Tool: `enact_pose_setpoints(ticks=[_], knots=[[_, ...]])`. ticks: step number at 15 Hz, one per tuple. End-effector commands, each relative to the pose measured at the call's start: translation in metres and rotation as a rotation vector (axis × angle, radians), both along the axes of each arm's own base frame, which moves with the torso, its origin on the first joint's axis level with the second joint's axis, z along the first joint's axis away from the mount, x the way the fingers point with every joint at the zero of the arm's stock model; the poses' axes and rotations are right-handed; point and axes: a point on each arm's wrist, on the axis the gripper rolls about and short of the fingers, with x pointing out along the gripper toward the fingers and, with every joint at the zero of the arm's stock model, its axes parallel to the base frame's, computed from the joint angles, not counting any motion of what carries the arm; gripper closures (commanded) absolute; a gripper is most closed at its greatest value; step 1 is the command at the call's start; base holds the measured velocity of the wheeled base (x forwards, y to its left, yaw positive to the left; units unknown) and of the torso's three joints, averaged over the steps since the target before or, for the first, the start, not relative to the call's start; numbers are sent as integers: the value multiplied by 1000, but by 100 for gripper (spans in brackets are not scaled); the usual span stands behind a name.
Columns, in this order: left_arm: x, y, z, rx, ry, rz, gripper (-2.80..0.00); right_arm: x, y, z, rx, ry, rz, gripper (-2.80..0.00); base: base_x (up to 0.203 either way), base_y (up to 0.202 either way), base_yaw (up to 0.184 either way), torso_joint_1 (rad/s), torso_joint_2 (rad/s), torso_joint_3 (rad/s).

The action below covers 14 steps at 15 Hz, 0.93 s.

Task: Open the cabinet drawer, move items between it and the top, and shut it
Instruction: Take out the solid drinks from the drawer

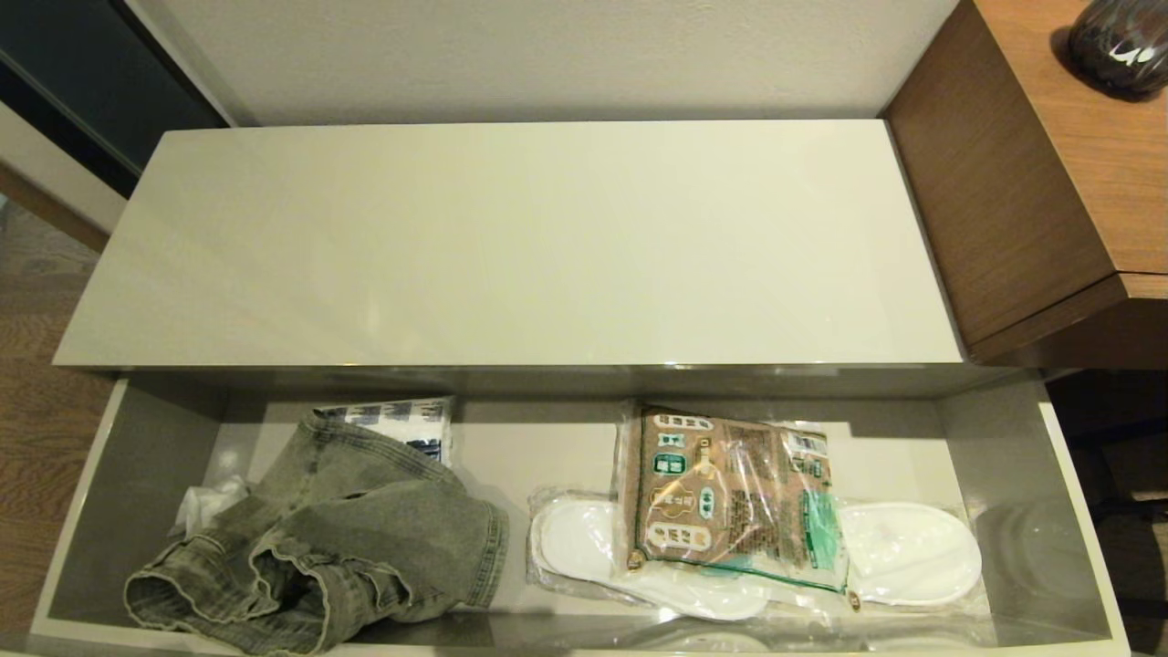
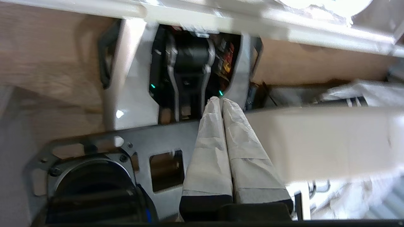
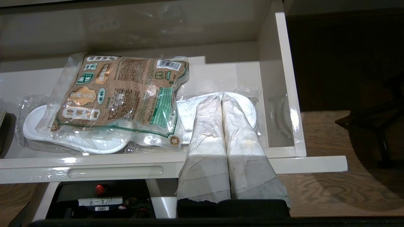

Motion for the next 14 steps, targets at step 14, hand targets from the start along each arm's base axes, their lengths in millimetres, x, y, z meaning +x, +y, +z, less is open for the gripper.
enact_pose_setpoints(ticks=[14], knots=[[12,-5,1,-80,87,-117,0,0,0,0,0,2,0,0,0,0,0,0,0,0]])
